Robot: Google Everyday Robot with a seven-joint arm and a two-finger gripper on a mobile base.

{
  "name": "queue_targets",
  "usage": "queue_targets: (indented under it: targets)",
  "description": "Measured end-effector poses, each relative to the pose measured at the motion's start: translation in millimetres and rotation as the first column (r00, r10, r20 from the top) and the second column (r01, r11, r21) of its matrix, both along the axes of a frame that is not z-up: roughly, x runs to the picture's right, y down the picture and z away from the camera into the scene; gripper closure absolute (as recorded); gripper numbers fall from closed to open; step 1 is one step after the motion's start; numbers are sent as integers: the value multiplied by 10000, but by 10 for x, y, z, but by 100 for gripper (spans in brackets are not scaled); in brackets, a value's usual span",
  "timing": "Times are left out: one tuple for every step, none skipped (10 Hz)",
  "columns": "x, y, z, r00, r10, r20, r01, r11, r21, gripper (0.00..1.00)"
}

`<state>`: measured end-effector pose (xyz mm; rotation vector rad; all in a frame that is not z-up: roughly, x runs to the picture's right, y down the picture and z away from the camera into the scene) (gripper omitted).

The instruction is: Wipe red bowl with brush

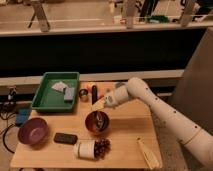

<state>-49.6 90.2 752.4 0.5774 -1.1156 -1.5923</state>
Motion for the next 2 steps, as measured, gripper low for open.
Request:
queue_targets:
  targets:
    - [3,-46,11,9999,35,-94,-34,10000,86,92]
    - [2,-95,38,9998,47,-212,-44,9999,147,92]
